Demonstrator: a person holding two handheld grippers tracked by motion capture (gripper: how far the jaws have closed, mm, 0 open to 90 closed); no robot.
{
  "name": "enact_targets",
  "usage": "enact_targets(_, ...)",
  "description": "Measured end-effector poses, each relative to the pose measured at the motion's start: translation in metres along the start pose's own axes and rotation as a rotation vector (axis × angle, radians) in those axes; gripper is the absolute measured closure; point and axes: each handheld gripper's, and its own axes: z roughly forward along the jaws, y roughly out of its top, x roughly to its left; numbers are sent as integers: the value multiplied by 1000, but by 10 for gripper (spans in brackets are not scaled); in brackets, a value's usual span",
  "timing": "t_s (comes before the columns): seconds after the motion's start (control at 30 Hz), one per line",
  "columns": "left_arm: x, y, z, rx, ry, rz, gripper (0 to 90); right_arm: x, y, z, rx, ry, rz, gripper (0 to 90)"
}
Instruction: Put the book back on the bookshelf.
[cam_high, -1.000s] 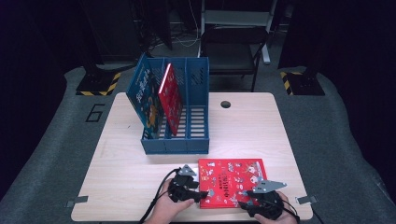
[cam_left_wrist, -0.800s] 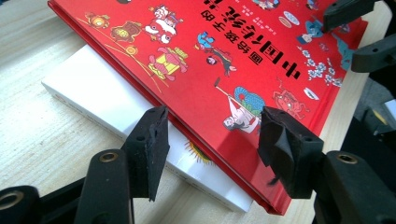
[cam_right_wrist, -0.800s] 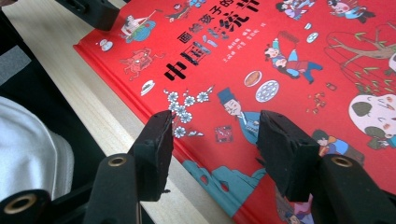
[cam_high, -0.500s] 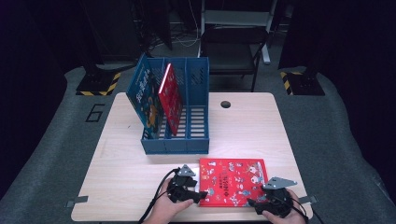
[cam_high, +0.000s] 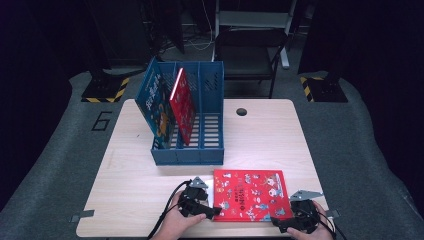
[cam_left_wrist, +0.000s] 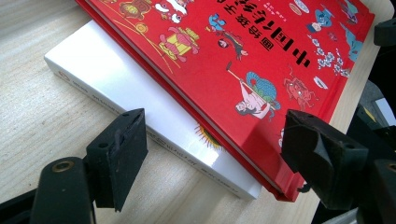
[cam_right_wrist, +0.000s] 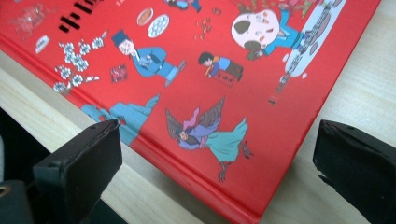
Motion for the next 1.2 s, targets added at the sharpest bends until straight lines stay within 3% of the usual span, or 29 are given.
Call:
enact_targets(0.13,2,0,0,-5,-3,-10,225,2,-2,5,59,18,-21,21)
enact_targets(0.2,2,0,0,-5,-3,-7,226,4,-1,7,65,-2,-49,19)
enact_targets(0.3,2,0,0,-6,-7,-10,227,5,0,8,54,-5,-48,36)
enact_targets(0.33,3,-1,-1,-8,-14,-30,232,6,1,8,40,3,-56,77)
enact_targets(0.4,3,-1,-2,-11,3,-16,246,8,3,8,28,26,-83,131)
enact_targets(0.43,2,-2,-3,-12,11,-35,233,12,4,8,23,26,-80,139)
enact_targets(0.57,6,-3,-8,-23,9,-30,285,16,7,10,6,9,-116,142)
enact_targets(0.6,6,-4,-9,-27,18,-45,283,18,9,9,-13,-3,-125,165)
enact_targets(0.63,7,-5,-11,-30,43,-32,280,19,10,9,-13,-2,-133,177)
enact_targets(0.7,9,-6,-14,-25,49,-37,280,22,12,10,-26,-3,-151,184)
enact_targets(0.77,11,-9,-17,-29,63,-46,280,25,15,13,-23,-3,-152,183)
enact_targets(1.0,19,-16,-29,-31,106,-67,286,36,24,21,-5,11,-219,184)
enact_targets(1.2,30,-26,-45,-49,151,-116,284,55,35,35,27,17,-332,212)
